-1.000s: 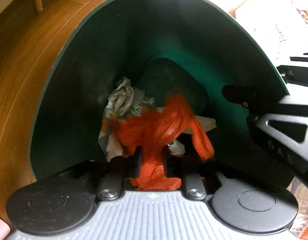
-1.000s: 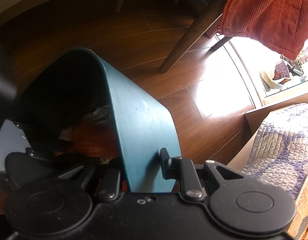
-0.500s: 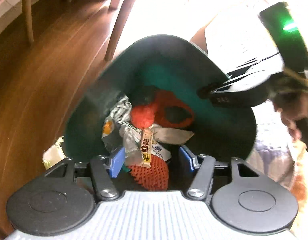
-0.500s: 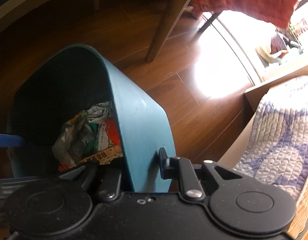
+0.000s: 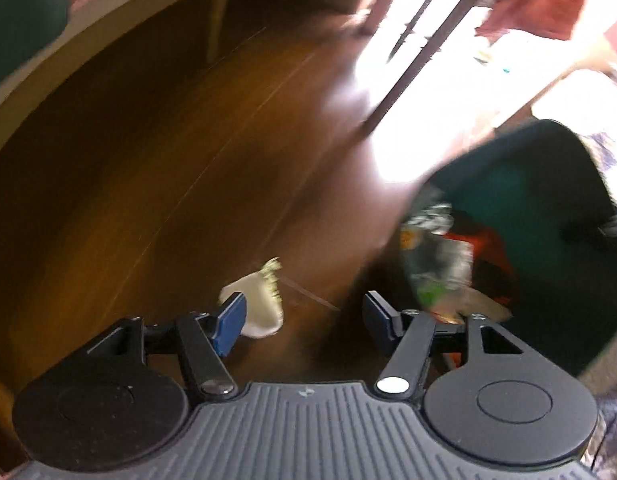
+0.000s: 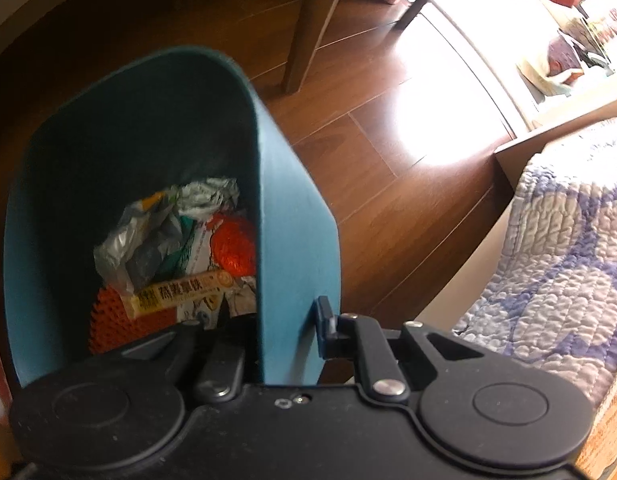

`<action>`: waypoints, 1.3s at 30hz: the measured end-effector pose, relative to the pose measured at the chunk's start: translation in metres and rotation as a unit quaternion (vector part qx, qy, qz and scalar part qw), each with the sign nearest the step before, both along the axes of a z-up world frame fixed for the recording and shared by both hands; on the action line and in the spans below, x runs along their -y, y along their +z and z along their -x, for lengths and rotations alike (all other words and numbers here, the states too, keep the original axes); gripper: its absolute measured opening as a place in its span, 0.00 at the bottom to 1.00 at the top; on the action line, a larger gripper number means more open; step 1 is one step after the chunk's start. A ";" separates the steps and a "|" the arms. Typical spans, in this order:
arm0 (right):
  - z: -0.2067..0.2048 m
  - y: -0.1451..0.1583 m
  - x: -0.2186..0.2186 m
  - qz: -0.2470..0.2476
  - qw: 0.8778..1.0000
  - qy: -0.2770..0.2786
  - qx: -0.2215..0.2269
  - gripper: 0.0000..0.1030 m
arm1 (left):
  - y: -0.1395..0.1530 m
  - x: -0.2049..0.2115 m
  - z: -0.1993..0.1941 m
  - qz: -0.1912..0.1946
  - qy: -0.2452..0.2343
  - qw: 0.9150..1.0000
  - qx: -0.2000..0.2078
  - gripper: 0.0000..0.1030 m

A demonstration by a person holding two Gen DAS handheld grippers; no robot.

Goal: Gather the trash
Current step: 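Lower the left tool to the white cabbage leaf and grasp it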

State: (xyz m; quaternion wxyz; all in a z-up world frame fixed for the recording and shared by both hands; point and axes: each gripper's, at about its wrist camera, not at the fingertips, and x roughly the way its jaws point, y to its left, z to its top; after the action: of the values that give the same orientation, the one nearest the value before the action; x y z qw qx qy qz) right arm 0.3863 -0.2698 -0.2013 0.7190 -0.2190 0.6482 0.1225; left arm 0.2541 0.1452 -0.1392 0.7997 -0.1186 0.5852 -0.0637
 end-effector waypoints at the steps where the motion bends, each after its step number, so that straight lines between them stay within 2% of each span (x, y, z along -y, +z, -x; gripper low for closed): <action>1: 0.002 -0.002 -0.002 0.004 1.000 0.010 -0.002 0.13 | -0.007 -0.006 -0.004 0.001 0.013 1.000 -0.007 0.68; 4: 0.002 -0.008 -0.002 0.008 0.999 0.032 -0.002 0.13 | -0.023 -0.016 -0.018 -0.007 0.041 0.999 -0.024 0.69; 6: 0.001 -0.009 -0.002 0.004 0.999 0.041 -0.009 0.13 | -0.044 -0.021 -0.029 -0.006 0.060 0.997 -0.041 0.70; 12: -0.002 -0.021 0.001 -0.032 0.997 0.042 -0.064 0.12 | -0.111 -0.019 -0.054 0.029 0.109 0.989 -0.100 0.70; 15: 0.002 -0.034 0.003 -0.033 0.995 0.047 -0.087 0.10 | -0.139 -0.011 -0.059 0.033 0.119 0.984 -0.127 0.70; 20: 0.004 -0.051 0.019 -0.031 0.994 0.031 -0.102 0.06 | -0.176 0.007 -0.068 0.000 0.102 0.983 -0.151 0.70; 27: 0.009 -0.062 0.037 -0.046 0.992 0.005 -0.116 0.06 | -0.212 0.026 -0.080 -0.034 0.104 0.978 -0.176 0.70; 31: 0.009 -0.062 0.041 -0.060 0.991 0.002 -0.116 0.06 | -0.228 0.035 -0.085 -0.066 0.097 0.976 -0.185 0.70; 39: 0.007 -0.066 0.055 -0.071 0.991 0.009 -0.115 0.06 | -0.242 0.042 -0.085 -0.080 0.076 0.976 -0.189 0.70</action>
State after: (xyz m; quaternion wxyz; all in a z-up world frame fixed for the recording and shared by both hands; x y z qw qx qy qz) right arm 0.3789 -0.3248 -0.2670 0.6525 -0.1579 0.7139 0.1991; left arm 0.3387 0.1033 -0.3807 0.6840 -0.1086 0.7182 0.0680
